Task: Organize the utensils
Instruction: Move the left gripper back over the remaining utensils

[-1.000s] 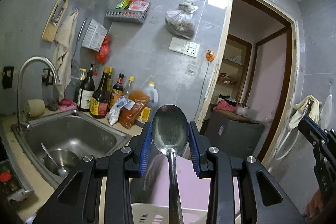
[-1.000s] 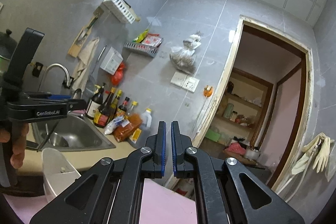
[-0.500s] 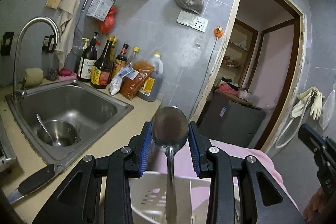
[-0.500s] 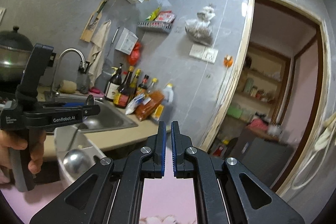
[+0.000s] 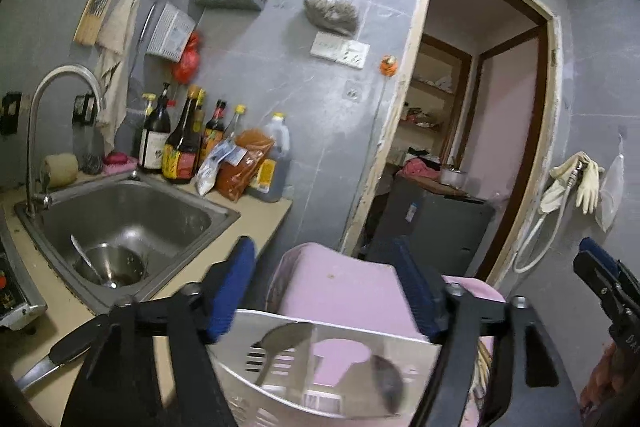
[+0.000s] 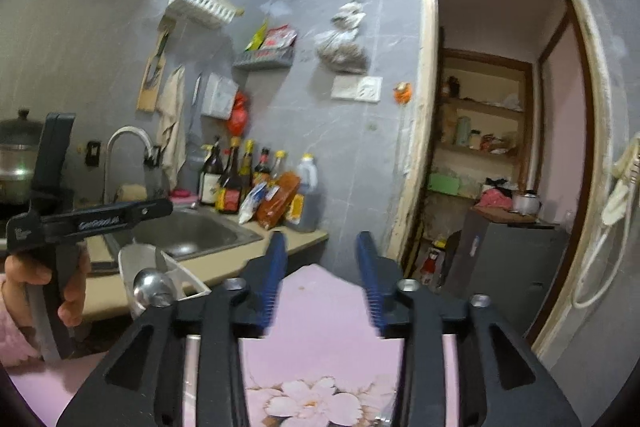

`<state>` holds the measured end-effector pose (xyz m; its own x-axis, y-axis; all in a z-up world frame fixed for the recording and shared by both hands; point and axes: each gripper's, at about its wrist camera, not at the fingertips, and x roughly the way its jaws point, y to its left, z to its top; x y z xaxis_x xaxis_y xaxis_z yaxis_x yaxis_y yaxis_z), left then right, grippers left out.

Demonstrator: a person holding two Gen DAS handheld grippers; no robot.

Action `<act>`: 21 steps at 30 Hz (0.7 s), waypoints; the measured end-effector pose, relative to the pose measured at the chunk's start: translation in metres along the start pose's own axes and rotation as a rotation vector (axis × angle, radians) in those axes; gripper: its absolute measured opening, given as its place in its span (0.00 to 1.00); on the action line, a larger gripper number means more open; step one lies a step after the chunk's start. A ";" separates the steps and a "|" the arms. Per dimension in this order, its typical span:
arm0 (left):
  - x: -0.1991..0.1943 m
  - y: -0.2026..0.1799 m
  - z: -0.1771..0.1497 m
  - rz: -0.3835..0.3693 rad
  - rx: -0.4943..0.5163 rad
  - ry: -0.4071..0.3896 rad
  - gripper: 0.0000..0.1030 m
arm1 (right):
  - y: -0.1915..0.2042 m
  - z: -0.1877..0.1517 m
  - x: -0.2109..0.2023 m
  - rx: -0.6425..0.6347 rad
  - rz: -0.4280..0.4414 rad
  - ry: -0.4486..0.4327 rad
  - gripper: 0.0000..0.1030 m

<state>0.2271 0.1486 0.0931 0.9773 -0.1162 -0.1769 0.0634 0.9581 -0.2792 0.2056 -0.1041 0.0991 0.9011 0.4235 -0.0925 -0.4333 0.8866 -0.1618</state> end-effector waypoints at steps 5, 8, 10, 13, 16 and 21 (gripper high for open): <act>-0.020 -0.040 0.003 -0.038 0.080 -0.061 0.92 | -0.022 0.007 -0.036 0.053 -0.062 -0.081 0.75; -0.031 -0.065 -0.001 -0.069 0.133 -0.101 0.98 | -0.034 0.008 -0.056 0.081 -0.102 -0.114 0.92; -0.034 -0.081 -0.005 -0.101 0.172 -0.099 0.98 | -0.041 0.006 -0.068 0.089 -0.127 -0.126 1.00; -0.034 -0.102 -0.013 -0.145 0.210 -0.082 0.98 | -0.052 0.001 -0.082 0.089 -0.167 -0.127 1.00; -0.030 -0.119 -0.023 -0.190 0.226 -0.058 0.98 | -0.064 -0.007 -0.093 0.104 -0.197 -0.119 1.00; -0.020 -0.147 -0.045 -0.237 0.261 -0.005 0.98 | -0.081 -0.022 -0.103 0.113 -0.246 -0.094 1.00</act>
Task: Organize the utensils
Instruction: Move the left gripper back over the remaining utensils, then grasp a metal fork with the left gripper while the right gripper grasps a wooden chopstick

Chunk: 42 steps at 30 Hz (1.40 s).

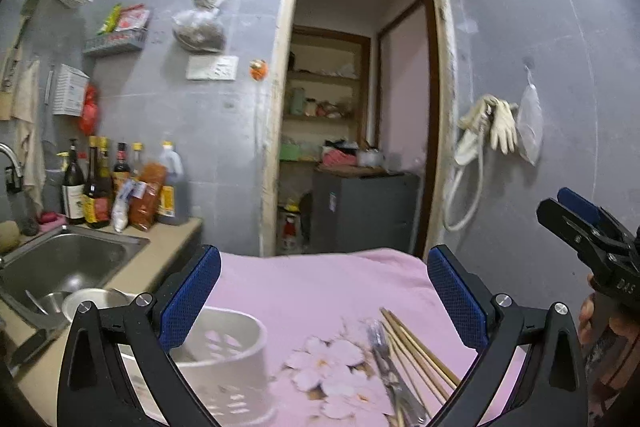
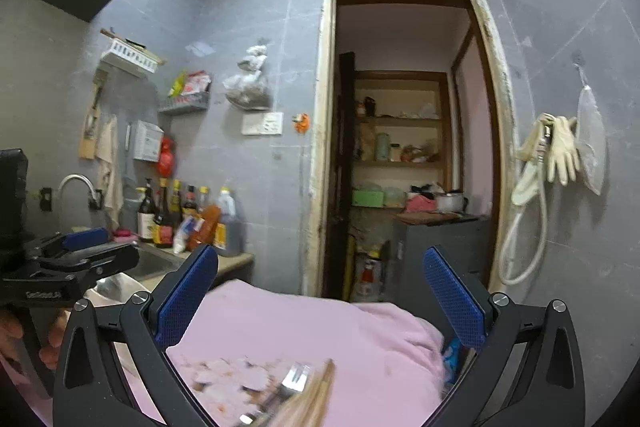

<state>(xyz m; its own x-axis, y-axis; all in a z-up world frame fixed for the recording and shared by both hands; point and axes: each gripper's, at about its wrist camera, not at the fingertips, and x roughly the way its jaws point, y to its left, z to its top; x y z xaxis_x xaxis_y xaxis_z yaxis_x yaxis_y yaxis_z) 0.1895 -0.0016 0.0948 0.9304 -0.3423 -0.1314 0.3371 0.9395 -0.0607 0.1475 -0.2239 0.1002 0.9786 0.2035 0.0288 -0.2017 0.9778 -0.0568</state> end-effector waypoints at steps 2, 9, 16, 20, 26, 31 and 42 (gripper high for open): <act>0.009 -0.010 -0.006 -0.014 0.013 0.025 0.98 | -0.008 -0.007 -0.002 0.002 -0.011 0.010 1.00; 0.041 -0.030 -0.030 -0.057 0.041 0.166 0.98 | -0.033 -0.034 0.009 0.006 -0.048 0.101 1.00; 0.076 -0.040 -0.053 -0.098 0.039 0.335 0.98 | -0.056 -0.065 0.039 0.055 0.020 0.290 0.88; 0.094 -0.046 -0.067 -0.128 0.033 0.418 0.92 | -0.062 -0.082 0.058 0.078 0.064 0.416 0.70; 0.129 -0.045 -0.085 -0.181 -0.003 0.590 0.63 | -0.064 -0.110 0.082 0.105 0.147 0.585 0.44; 0.156 -0.043 -0.095 -0.211 -0.044 0.704 0.47 | -0.065 -0.121 0.097 0.138 0.208 0.689 0.34; 0.193 -0.028 -0.106 -0.209 -0.145 0.868 0.16 | -0.059 -0.134 0.121 0.158 0.279 0.812 0.27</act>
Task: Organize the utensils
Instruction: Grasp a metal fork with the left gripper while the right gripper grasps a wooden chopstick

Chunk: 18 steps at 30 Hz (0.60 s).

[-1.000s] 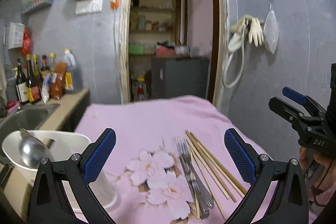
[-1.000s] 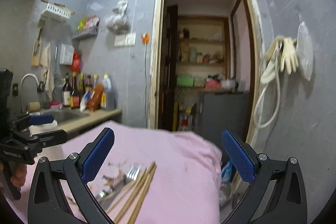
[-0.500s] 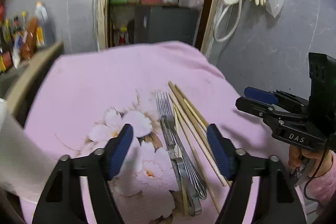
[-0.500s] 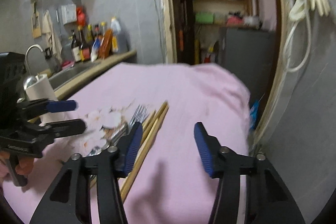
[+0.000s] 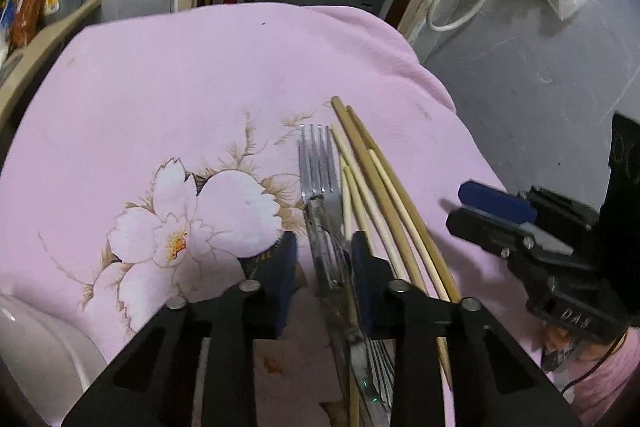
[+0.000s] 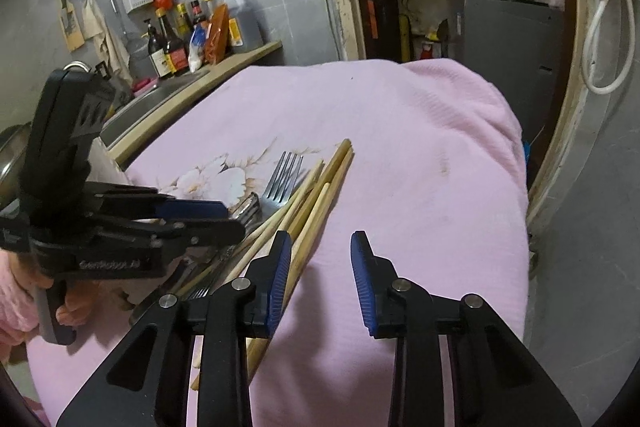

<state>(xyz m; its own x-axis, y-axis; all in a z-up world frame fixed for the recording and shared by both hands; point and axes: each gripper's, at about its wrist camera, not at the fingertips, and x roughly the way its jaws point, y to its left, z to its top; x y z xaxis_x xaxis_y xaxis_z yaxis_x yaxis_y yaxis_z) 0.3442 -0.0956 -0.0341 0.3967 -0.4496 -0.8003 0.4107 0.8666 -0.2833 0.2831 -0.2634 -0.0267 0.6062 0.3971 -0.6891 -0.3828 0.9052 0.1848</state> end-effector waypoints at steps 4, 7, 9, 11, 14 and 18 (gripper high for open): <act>0.000 0.011 0.001 -0.018 -0.040 0.013 0.06 | 0.004 0.003 0.009 -0.015 -0.006 0.038 0.23; -0.005 0.018 -0.001 -0.036 -0.079 0.009 0.05 | 0.005 0.005 0.015 -0.021 -0.013 0.059 0.20; -0.010 0.020 -0.005 -0.025 -0.083 0.004 0.05 | 0.006 0.008 0.018 -0.022 -0.014 0.072 0.19; -0.019 0.018 -0.010 -0.014 -0.080 -0.004 0.05 | 0.006 0.009 0.022 -0.021 -0.016 0.088 0.14; -0.023 0.013 -0.017 -0.004 -0.067 -0.015 0.05 | 0.005 0.011 0.029 -0.018 -0.030 0.115 0.13; -0.024 0.011 -0.022 0.002 -0.040 -0.037 0.05 | 0.004 0.016 0.036 -0.008 -0.040 0.145 0.12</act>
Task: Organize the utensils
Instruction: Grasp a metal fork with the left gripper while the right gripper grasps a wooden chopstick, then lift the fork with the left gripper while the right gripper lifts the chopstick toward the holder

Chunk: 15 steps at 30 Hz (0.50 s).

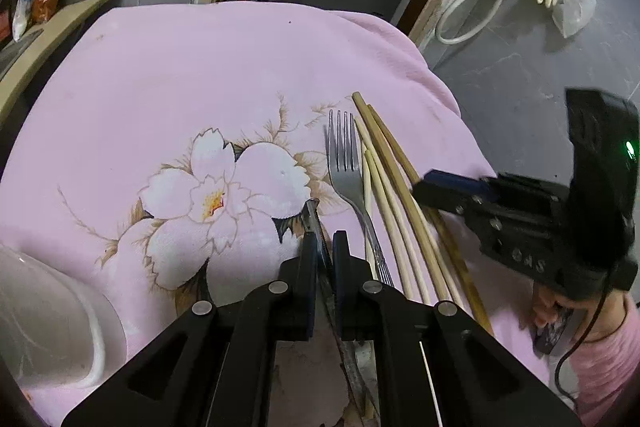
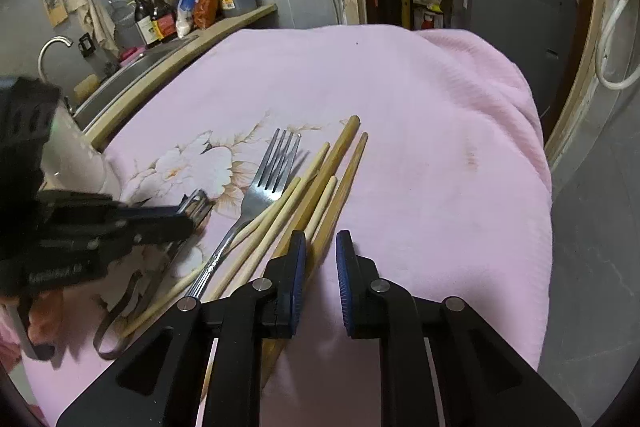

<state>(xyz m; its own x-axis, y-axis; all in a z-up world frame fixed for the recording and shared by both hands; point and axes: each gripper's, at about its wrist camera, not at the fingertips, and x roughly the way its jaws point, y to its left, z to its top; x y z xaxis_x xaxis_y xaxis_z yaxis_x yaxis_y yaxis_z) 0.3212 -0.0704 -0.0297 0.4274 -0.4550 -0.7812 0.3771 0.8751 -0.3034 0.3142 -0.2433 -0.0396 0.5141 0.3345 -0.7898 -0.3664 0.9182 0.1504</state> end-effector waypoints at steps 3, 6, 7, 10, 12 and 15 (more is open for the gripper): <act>0.003 0.000 0.000 -0.006 0.003 -0.006 0.06 | -0.004 0.008 0.009 0.020 -0.023 0.032 0.12; 0.005 -0.001 0.000 -0.011 0.012 -0.001 0.06 | -0.004 0.018 0.020 0.048 -0.040 0.064 0.12; 0.006 -0.001 0.001 -0.012 0.015 0.003 0.06 | -0.004 0.022 0.023 0.049 -0.051 0.078 0.12; 0.009 -0.003 0.005 -0.011 0.029 0.011 0.07 | -0.003 0.029 0.027 0.057 -0.064 0.117 0.12; 0.008 -0.003 0.003 -0.009 0.017 -0.001 0.06 | -0.004 0.029 0.027 0.079 -0.067 0.120 0.10; 0.001 -0.006 -0.002 0.000 0.022 -0.031 0.05 | -0.003 0.025 0.021 0.126 -0.080 0.108 0.05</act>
<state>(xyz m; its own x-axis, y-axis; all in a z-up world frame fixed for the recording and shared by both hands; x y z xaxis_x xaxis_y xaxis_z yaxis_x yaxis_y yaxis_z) 0.3179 -0.0762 -0.0299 0.4528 -0.4599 -0.7639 0.3945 0.8716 -0.2909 0.3451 -0.2335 -0.0419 0.4486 0.2410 -0.8606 -0.2238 0.9626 0.1528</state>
